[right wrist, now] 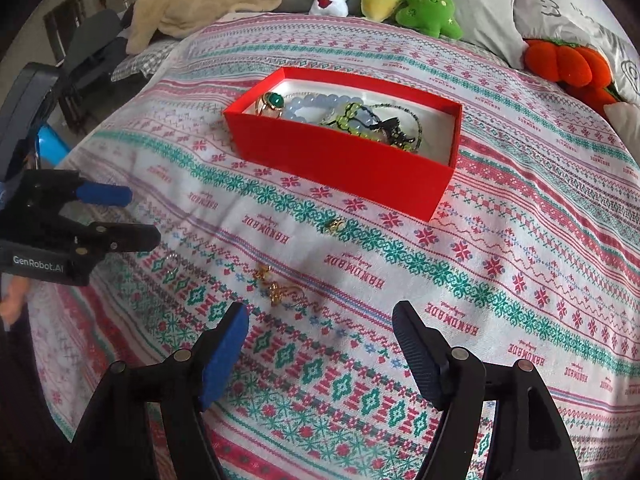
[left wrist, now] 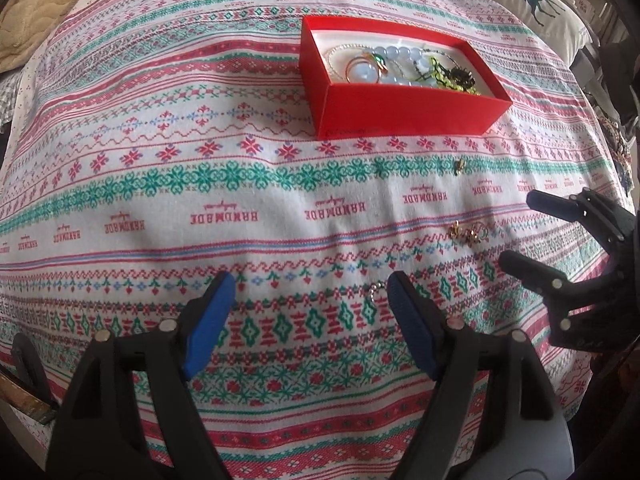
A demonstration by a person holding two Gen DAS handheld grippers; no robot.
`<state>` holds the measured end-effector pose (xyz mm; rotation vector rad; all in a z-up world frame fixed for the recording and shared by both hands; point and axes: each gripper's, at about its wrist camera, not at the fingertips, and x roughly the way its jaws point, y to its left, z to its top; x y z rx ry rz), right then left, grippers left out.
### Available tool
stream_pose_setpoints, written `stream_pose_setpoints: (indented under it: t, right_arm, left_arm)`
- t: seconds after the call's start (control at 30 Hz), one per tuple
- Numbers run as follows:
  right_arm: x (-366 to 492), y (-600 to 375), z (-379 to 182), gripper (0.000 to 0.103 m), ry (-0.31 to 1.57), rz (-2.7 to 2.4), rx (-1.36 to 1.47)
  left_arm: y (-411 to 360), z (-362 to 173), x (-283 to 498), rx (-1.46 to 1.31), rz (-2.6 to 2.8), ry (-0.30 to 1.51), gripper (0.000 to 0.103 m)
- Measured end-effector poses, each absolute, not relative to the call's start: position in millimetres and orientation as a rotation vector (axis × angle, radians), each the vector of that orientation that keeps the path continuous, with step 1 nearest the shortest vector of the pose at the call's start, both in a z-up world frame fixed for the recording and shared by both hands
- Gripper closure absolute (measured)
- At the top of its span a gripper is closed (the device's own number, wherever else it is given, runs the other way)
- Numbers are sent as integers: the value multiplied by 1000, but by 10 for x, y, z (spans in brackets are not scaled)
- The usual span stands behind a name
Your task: Organize jewelry
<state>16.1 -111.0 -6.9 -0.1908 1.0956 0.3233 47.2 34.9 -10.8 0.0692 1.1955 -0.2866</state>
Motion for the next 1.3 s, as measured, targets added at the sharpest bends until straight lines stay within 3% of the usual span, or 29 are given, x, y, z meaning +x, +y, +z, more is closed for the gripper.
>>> stream_pose_setpoints:
  t: [0.43,0.73,0.9,1.03,1.3]
  right_arm:
    - [278,-948,-286,29,1153,347,-204]
    - [312,-863,-293,54,1137,334,-230]
    - [317,-904,-289,74,1133,337,-241]
    - [312,-922,-289,83,1128,341,-249]
    - [269,-948,-229,83,1126,338,-225]
  left_arm:
    - [223,-194,413,128,-314,1207,24]
    - [169,-184,318,152,-354,1182,24]
    - [73,-154,256,180,-407,1164,24]
    - [-28,-164,212,215,-451,1159,25]
    - [-205,-163,185,254,-523,1153,52]
